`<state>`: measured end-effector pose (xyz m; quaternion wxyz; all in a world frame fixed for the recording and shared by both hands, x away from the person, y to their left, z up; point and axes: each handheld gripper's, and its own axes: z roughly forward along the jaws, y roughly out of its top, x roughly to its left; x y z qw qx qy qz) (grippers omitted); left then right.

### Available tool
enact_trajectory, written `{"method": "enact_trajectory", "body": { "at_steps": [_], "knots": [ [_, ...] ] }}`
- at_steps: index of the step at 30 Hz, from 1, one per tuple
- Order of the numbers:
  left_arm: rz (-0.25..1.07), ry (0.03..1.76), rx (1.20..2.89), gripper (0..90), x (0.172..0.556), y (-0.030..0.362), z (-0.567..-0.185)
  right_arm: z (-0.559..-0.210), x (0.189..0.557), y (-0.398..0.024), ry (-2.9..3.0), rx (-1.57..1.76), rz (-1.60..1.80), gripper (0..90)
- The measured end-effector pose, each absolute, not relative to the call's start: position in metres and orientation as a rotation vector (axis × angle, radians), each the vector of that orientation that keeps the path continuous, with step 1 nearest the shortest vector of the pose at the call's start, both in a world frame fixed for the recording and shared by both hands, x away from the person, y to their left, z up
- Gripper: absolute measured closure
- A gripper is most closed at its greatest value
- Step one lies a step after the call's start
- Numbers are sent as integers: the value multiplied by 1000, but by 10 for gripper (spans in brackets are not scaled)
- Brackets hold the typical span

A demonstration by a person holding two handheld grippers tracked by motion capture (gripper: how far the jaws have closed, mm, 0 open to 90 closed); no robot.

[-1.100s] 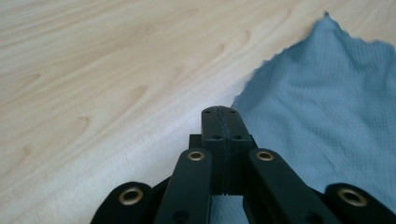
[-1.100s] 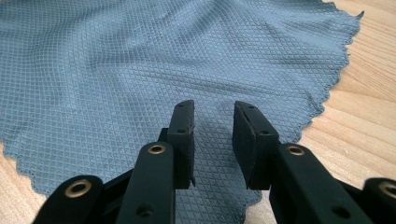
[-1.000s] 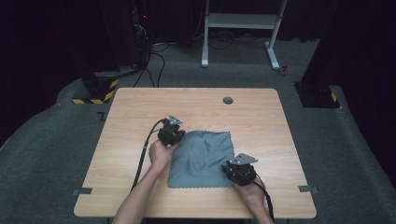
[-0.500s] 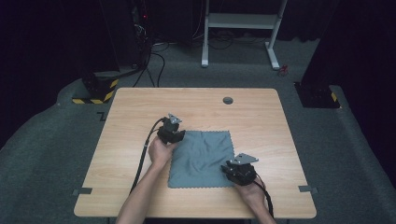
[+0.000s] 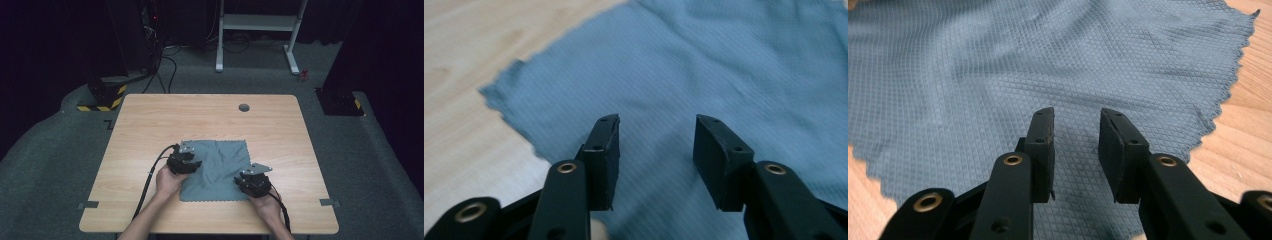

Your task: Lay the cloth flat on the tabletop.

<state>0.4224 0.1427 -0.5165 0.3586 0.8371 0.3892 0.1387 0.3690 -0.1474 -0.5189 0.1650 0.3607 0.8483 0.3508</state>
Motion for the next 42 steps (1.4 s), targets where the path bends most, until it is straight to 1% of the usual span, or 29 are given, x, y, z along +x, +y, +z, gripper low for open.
{"method": "enact_trajectory", "body": {
  "at_steps": [2,7,10,11,13,14,15,16,20,21,23,25,28,35,37,39,40,42],
  "knots": [
    [325,1001,2134,501,409,147,-516,-518,366,-149,2421,1022,984,662],
    [425,955,2175,490,382,152,-519,-519,359,-155,2423,1017,1005,653],
    [424,961,2165,490,376,155,-520,-518,360,-157,2433,1010,994,617],
    [429,959,2155,487,375,155,-521,-518,362,-158,2443,1014,996,619],
    [442,944,2125,486,372,158,-525,-515,367,-161,2461,1031,997,694],
    [446,944,2109,485,371,159,-526,-513,370,-163,2443,1051,1022,705],
    [455,953,2105,480,370,159,-526,-511,374,-167,2397,1072,1059,730],
    [463,961,2106,468,369,158,-526,-508,381,-170,2365,1099,1068,735],
    [470,995,2098,426,368,159,-526,-503,416,-175,2288,1214,1068,717],
    [465,1006,2092,396,369,160,-526,-503,425,-174,2274,1219,1055,721],
    [474,1012,2093,377,368,159,-527,-504,438,-168,2262,1192,991,728],
    [476,1016,2092,374,367,159,-527,-505,451,-159,2265,1115,890,732],
    [476,1024,2087,379,366,159,-527,-504,471,-156,2248,1183,874,733],
    [478,1023,2089,379,366,159,-527,-517,497,-153,2182,1345,861,657],
    [478,1023,2089,379,366,159,-527,-516,500,-153,2187,1375,866,685],
    [478,1023,2089,379,366,159,-527,-514,501,-150,2232,1334,855,826],
    [478,1023,2089,379,366,159,-527,-513,501,-148,2251,1319,846,879],
    [479,1023,2090,379,366,159,-527,-512,501,-142,2271,1266,804,896]
  ]
}}
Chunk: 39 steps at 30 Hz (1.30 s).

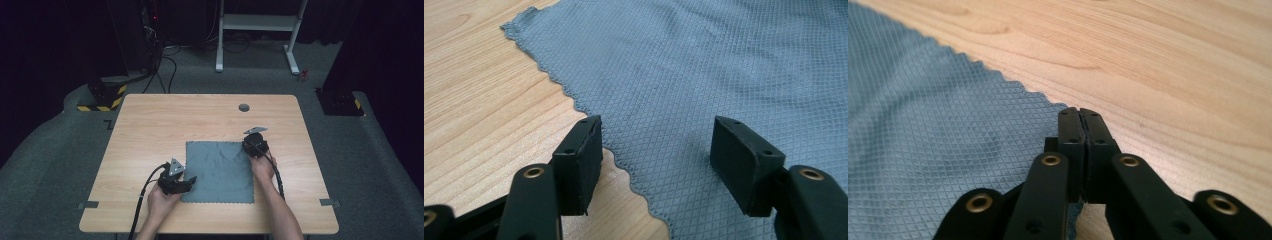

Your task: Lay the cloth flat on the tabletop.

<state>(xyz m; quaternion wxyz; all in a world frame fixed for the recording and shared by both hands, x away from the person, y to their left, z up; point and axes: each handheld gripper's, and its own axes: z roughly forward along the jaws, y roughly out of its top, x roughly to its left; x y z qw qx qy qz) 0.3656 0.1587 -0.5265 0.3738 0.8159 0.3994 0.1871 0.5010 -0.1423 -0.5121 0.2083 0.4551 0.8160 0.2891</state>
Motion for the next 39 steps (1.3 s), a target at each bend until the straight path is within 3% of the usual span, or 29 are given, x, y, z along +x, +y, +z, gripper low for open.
{"method": "enact_trajectory", "body": {
  "at_steps": [6,9,11,16,22,39],
  "knots": [
    [476,1030,2086,365,366,159,-527,-514,509,-154,2199,1298,773,893],
    [478,1030,2088,360,366,159,-527,-513,509,-158,2188,1288,763,751],
    [478,1030,2088,359,366,159,-527,-510,505,-162,2189,1339,821,716],
    [476,1031,2085,358,366,159,-527,-499,455,-160,2298,1199,957,698],
    [478,1038,2084,344,366,159,-527,-512,396,-158,2384,1057,960,654],
    [475,1035,2092,316,366,159,-527,-523,372,-178,2347,1080,1027,626]
  ]
}}
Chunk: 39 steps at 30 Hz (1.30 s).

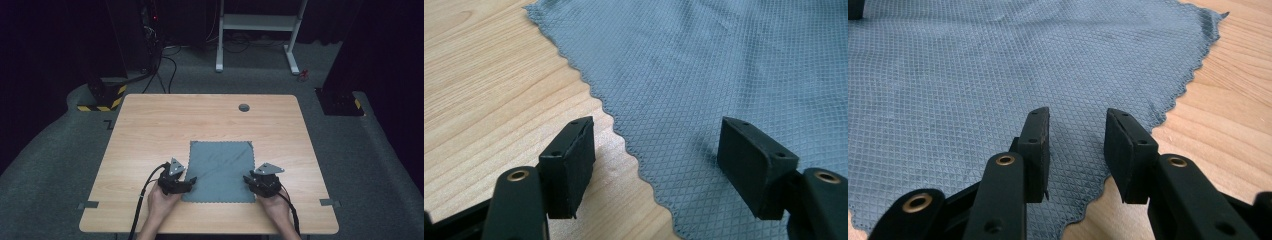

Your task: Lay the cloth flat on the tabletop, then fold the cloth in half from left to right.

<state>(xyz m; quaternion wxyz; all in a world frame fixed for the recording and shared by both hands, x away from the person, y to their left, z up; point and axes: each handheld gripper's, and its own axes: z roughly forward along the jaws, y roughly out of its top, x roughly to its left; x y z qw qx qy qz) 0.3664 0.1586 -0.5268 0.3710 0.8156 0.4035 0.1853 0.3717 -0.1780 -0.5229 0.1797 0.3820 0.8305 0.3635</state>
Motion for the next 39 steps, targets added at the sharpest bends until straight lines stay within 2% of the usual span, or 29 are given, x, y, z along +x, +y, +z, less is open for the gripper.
{"method": "enact_trajectory", "body": {
  "at_steps": [15,17,20,23,27,33,39],
  "knots": [
    [476,1052,2085,310,366,157,-527,-521,372,-177,2347,1112,1000,588],
    [464,1051,2087,266,367,157,-527,-520,373,-175,2347,1123,983,577],
    [459,1058,2087,264,368,157,-526,-518,371,-173,2337,1138,989,588],
    [407,1080,2082,304,372,161,-521,-511,367,-169,2326,1101,1035,611],
    [404,1071,2082,316,384,165,-515,-504,361,-158,2343,1030,1099,649],
    [398,1052,2113,406,410,164,-507,-508,357,-130,2429,956,1108,691],
    [425,1075,2111,446,438,156,-505,-511,356,-105,2479,905,1152,708]
  ]
}}
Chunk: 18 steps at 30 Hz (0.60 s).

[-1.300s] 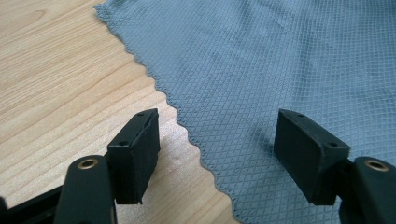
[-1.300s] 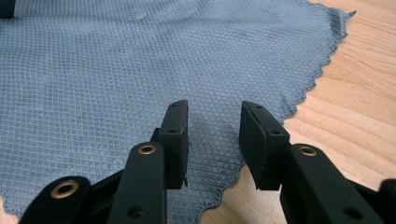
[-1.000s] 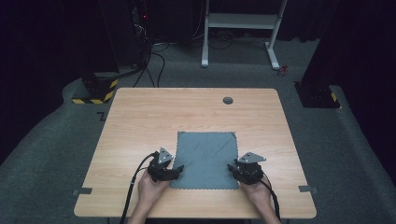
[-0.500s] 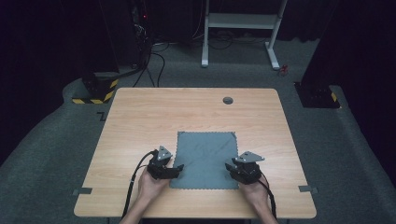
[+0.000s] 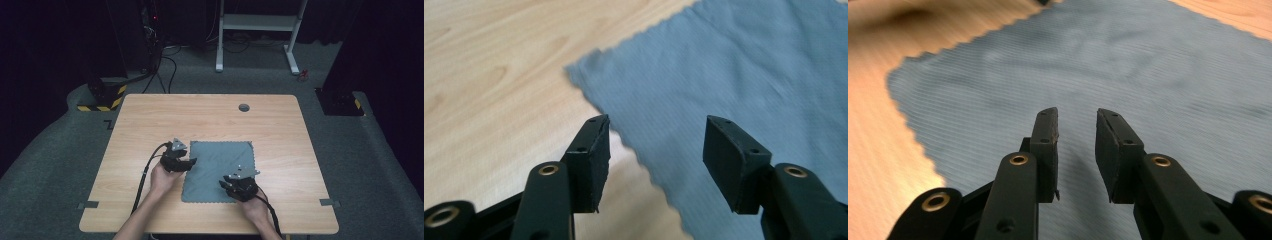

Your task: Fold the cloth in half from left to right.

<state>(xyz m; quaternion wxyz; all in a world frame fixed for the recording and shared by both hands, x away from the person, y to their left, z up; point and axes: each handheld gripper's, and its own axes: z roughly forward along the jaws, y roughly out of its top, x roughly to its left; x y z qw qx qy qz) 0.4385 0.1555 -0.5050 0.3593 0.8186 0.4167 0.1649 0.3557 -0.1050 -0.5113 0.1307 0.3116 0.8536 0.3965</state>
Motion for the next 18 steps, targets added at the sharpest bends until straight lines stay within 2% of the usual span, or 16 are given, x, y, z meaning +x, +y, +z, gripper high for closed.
{"method": "enact_trajectory", "body": {
  "at_steps": [5,9,12,18],
  "knots": [
    [470,1090,2103,447,455,143,-506,-510,351,-86,2520,838,1157,707],
    [501,1090,2130,481,465,134,-510,-515,349,-74,2545,817,1176,699],
    [507,1095,2124,506,470,133,-513,-518,348,-64,2566,786,1171,692],
    [528,1156,2147,497,482,136,-515,-522,343,-54,2579,711,1103,678]
  ]
}}
